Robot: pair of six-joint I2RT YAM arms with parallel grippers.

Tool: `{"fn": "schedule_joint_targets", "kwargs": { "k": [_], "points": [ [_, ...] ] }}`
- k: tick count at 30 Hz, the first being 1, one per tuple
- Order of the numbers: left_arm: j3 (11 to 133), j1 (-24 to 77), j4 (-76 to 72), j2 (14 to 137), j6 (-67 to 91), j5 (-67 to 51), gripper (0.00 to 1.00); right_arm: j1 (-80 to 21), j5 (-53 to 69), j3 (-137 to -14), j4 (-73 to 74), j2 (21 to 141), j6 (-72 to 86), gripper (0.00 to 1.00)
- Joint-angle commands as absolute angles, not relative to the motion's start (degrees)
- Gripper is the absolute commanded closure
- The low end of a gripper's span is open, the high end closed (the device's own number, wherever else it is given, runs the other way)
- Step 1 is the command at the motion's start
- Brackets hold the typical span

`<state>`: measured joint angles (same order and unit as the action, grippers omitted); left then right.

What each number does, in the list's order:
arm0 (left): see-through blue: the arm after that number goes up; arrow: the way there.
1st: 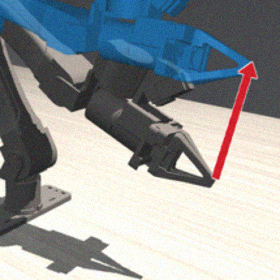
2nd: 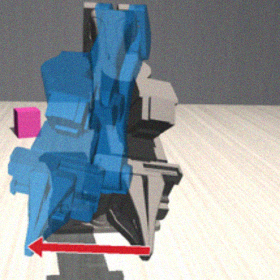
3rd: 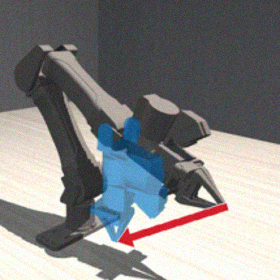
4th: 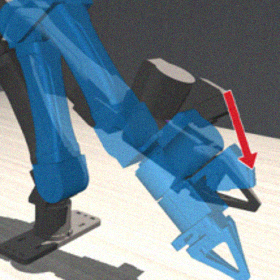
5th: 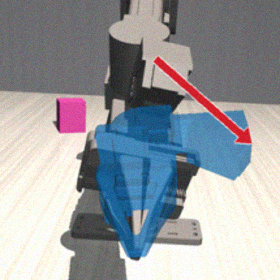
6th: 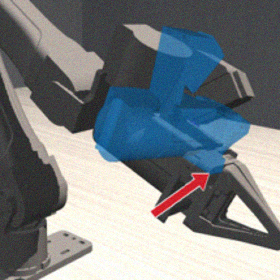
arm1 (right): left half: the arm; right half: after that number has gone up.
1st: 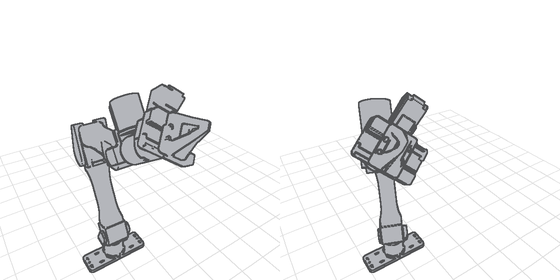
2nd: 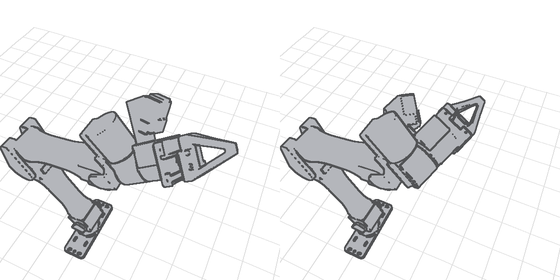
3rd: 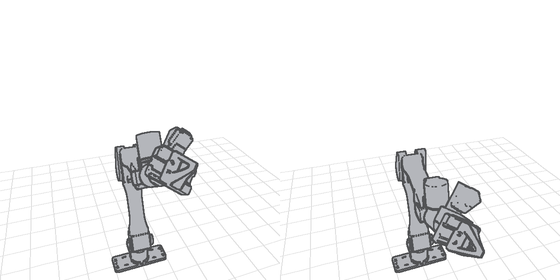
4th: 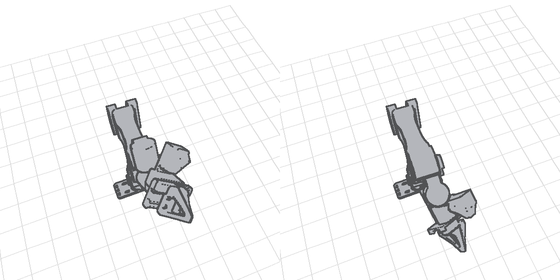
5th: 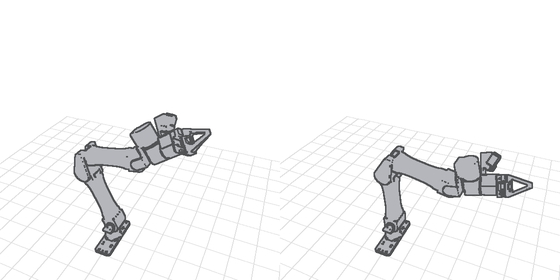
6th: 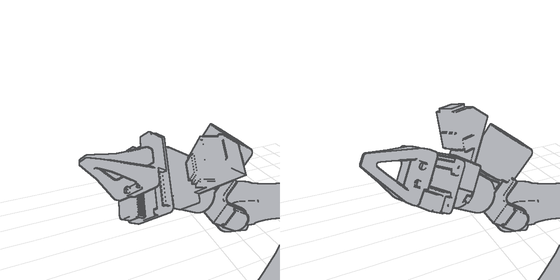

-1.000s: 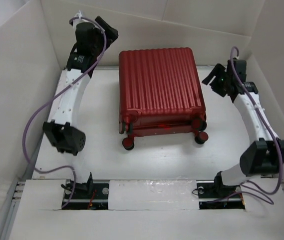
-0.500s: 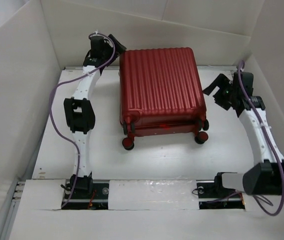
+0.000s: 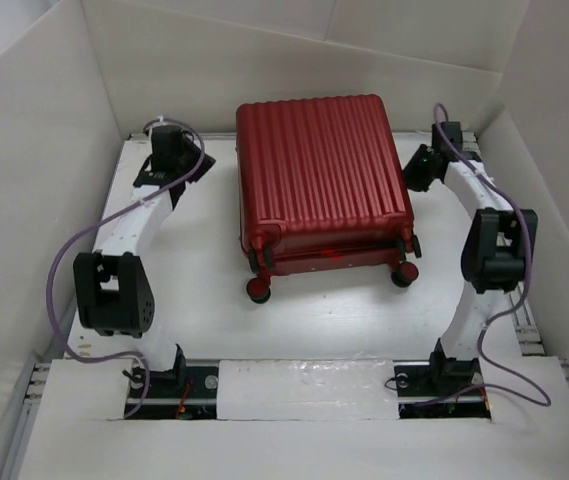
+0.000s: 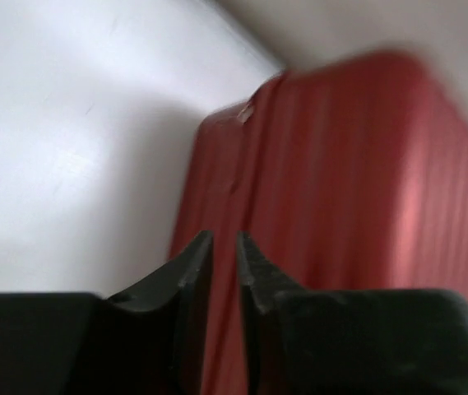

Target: Pack the luggage

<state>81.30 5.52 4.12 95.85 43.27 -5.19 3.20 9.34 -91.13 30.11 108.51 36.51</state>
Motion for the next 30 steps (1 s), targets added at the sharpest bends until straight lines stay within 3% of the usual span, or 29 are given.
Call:
{"fn": "schedule_joint_targets", "kwargs": {
  "k": [1, 7, 13, 20, 24, 25, 26, 29, 30],
  "points": [
    [70.95, 8.25, 8.17, 91.59, 38.34, -6.59, 0.87, -1.40, 8.53, -95.27, 29.36, 112.83, 34.19, 0.67],
    [59.07, 13.97, 12.47, 84.12, 36.04, -12.56, 0.95, -7.11, 11.33, -101.68, 29.62, 119.96, 31.46, 0.64],
    [51.51, 17.13, 16.78, 78.50, 34.98, -16.44, 0.96, -14.32, 19.41, -111.95, 30.23, 129.80, 27.86, 0.63],
    [51.50, 32.50, 17.58, 74.44, 39.90, -18.10, 0.96, -21.53, 36.89, -131.99, 29.45, 140.09, 27.33, 0.59],
    [55.01, 37.18, 22.05, 73.49, 37.89, -16.18, 0.92, -21.10, 37.19, -129.59, 24.27, 136.51, 32.33, 0.45],
    [55.89, 37.18, 25.11, 72.69, 36.58, -15.48, 0.91, -20.48, 36.39, -127.20, 22.00, 132.32, 33.47, 0.32],
    [56.77, 37.18, 27.14, 71.90, 33.87, -14.25, 0.87, -19.61, 35.26, -125.09, 18.67, 130.27, 35.92, 0.27],
    [59.76, 37.18, 35.03, 68.04, 29.37, -5.91, 0.57, -14.52, 33.49, -123.13, 17.93, 125.18, 38.66, 0.15],
    [60.29, 37.18, 37.07, 67.16, 27.09, 0.81, 0.23, -11.72, 32.96, -123.83, 18.71, 124.46, 40.33, 0.13]
  ]
}}
